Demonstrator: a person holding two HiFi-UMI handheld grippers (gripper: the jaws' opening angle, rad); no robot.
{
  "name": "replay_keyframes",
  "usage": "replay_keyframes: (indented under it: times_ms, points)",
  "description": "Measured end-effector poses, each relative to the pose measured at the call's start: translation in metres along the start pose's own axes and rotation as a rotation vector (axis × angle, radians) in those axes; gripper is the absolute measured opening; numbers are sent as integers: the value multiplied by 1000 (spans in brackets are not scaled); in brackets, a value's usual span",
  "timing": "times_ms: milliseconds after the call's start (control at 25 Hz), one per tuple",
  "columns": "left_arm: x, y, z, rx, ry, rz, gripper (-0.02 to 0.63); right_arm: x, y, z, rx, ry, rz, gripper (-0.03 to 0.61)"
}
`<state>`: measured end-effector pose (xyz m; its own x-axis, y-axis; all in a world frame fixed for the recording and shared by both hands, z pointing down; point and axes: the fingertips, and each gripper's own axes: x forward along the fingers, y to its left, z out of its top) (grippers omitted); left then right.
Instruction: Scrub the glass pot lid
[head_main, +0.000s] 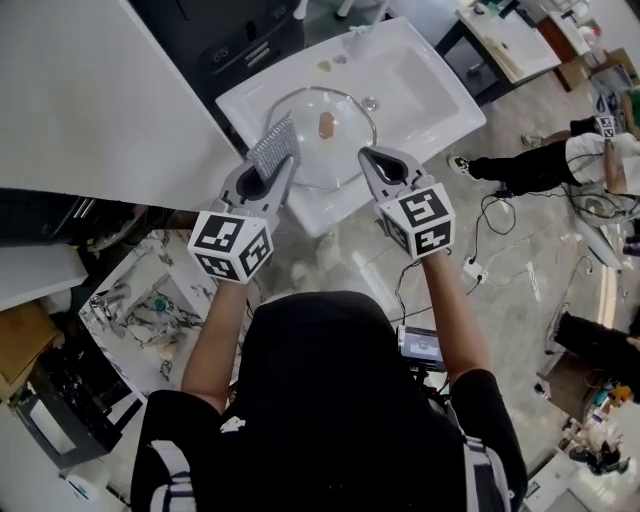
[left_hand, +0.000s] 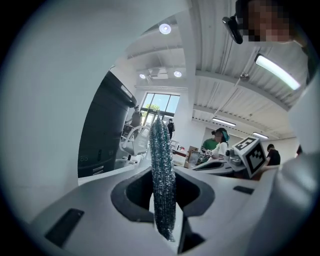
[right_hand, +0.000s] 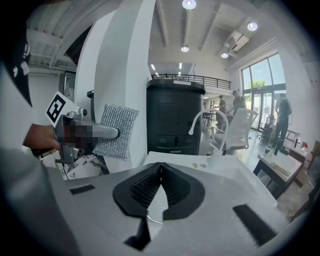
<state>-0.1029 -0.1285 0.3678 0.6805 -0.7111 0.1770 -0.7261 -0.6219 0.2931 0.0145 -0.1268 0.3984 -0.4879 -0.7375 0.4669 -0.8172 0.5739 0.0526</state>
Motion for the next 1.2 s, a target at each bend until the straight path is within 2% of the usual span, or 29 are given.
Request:
replay_keyframes:
  times_ms: [400, 800, 880, 1200]
  points:
    - [52, 19, -25, -2, 84, 39, 71, 46, -19, -47, -9, 156, 137, -2]
    - [80, 45, -46, 8, 162, 98, 71, 87, -32, -99, -9, 316, 258, 5]
    - [84, 50, -52, 13, 182, 112, 71, 95, -33, -107, -1, 341, 283, 49]
    - [90, 67, -76, -20, 241, 153, 71, 123, -37, -146, -59, 460, 317, 122]
